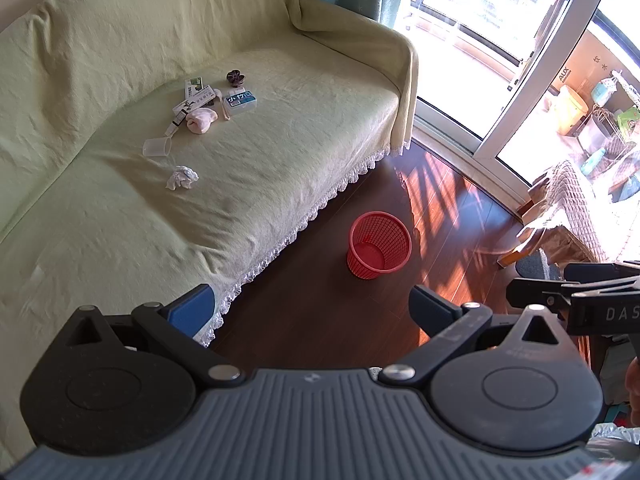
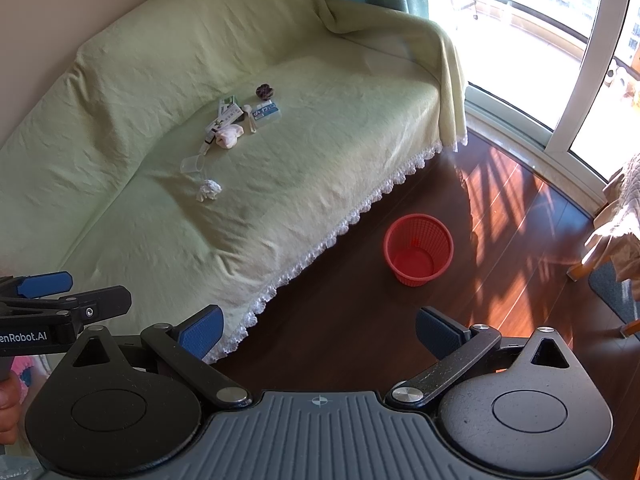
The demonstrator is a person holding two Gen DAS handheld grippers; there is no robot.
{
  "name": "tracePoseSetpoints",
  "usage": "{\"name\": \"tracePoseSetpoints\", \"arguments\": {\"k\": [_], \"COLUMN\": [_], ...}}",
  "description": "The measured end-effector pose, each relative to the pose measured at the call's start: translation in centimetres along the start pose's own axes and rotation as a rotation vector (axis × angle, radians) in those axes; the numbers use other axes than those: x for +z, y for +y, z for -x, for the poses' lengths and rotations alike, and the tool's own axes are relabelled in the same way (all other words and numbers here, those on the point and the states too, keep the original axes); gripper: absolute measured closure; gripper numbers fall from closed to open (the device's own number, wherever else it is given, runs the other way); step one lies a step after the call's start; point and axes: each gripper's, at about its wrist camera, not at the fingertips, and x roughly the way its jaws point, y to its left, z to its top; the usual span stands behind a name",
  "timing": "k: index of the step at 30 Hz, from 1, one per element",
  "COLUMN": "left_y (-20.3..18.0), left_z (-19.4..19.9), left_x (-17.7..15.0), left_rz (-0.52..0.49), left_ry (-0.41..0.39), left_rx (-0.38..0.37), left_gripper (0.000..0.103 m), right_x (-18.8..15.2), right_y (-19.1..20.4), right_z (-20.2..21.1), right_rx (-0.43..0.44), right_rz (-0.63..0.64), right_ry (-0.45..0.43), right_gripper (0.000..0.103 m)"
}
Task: Organize objects
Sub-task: 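Move both tools toward the red mesh basket on the floor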
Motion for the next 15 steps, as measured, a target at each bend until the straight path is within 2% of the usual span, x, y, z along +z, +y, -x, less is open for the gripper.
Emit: {"name": "tracePoseSetpoints", "arguments": {"k": [15], "left_y": [1.4], "left_z": [-0.6], "left_x": [0.8], "left_rz": [0.004], "left_ry": [0.000], "left_rx": [-0.014], "left_gripper": [0.001], "right_x": [0.8], "right_y": [0.4], "right_z": [-0.2], "right_rx": [-0.004], "right_rz": [0.000], "right_ry": [0.000], "right_gripper": [0.003]}}
